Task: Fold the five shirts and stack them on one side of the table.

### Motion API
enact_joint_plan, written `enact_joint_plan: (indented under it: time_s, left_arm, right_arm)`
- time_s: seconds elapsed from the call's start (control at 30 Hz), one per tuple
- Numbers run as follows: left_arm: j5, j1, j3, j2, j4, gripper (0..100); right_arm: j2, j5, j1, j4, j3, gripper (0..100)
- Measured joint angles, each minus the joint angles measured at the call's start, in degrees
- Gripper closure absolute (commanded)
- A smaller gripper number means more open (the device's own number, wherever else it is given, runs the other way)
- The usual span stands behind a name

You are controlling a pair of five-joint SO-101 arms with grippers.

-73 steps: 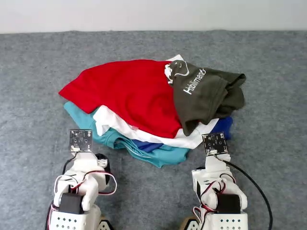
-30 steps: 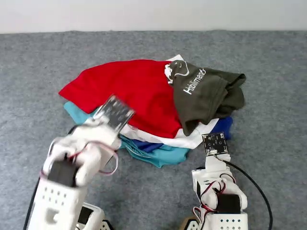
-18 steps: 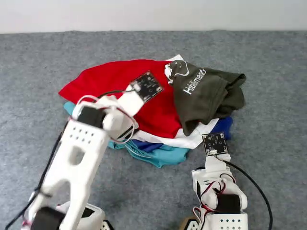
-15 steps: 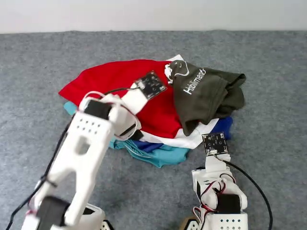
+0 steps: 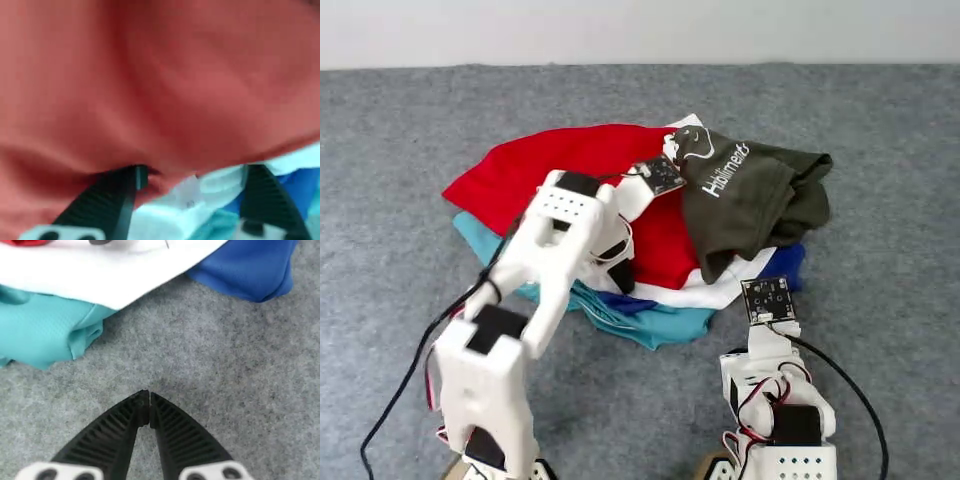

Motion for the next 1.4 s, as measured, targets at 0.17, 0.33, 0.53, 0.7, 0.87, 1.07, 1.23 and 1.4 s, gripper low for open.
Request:
enact_joint_plan:
  time_s: [0.17,0.33,0.53,0.7,0.87,1.07,1.23,1.4]
  left_arm:
    - [-0.1,0.3,-7.8,7.9,2.4,93]
    - [-0.4,0.6,-11.3,10.2,5.6,99]
    - [2.0,-1.5,-14.8,7.0,11.0,99]
    - [5.8,-7.6,-18.9,-4.0,14.2,99]
    - [8.5,-13.8,-22.7,-15.1,14.9,99]
    - [8.9,-24.4,-26.9,-23.4,14.9,99]
    - [8.9,-36.4,-30.6,-24.4,14.9,99]
    - [6.7,-49.3,-31.6,-24.4,14.3,99]
  right_arm:
    - [0.0,0.0,0.0,0.0,0.0,99.0]
    - [0.0,0.0,0.0,0.0,0.0,99.0]
    - [0.0,0.0,0.0,0.0,0.0,99.0]
    - [0.0,0.0,0.0,0.0,0.0,99.0]
    - [0.0,0.0,0.0,0.0,0.0,99.0]
    - [0.0,0.0,0.0,0.0,0.0,99.0]
    - [0.0,0.0,0.0,0.0,0.0,99.0]
    - [0.0,0.0,0.0,0.0,0.0,99.0]
